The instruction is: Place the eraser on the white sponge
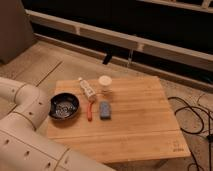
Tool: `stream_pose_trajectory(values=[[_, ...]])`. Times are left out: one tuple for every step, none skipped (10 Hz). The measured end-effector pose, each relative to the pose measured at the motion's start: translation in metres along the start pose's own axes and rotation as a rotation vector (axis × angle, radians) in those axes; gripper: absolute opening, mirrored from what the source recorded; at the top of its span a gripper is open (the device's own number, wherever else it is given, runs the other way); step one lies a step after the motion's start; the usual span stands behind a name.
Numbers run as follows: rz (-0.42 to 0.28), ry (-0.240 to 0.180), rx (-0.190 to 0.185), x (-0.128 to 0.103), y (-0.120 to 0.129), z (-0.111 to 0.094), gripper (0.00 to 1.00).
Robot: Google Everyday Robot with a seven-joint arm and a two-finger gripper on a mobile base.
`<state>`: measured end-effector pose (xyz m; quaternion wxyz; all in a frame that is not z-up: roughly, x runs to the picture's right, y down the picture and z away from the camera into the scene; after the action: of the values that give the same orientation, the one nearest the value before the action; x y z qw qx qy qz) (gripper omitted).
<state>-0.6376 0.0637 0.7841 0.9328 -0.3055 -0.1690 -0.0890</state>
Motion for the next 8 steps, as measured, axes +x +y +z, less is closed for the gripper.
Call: stream_pose_trajectory(values=[[0.007, 0.032, 0.007, 0.000, 0.006, -0.008, 0.00], [0.016, 0.073, 0.025, 0.003, 0.015, -0.021, 0.00], [0.022, 0.095, 0.047, 0.006, 0.020, -0.033, 0.00], [0.034, 0.101, 0.094, 0.008, 0.025, -0.058, 0.00], [0.059, 0.081, 0.179, 0.009, 0.034, -0.106, 0.00], [0.070, 0.065, 0.236, 0.013, 0.042, -0.135, 0.00], [0.075, 0.048, 0.282, 0.016, 0.049, -0.158, 0.00], [0.071, 0.026, 0.334, 0.018, 0.060, -0.183, 0.00]])
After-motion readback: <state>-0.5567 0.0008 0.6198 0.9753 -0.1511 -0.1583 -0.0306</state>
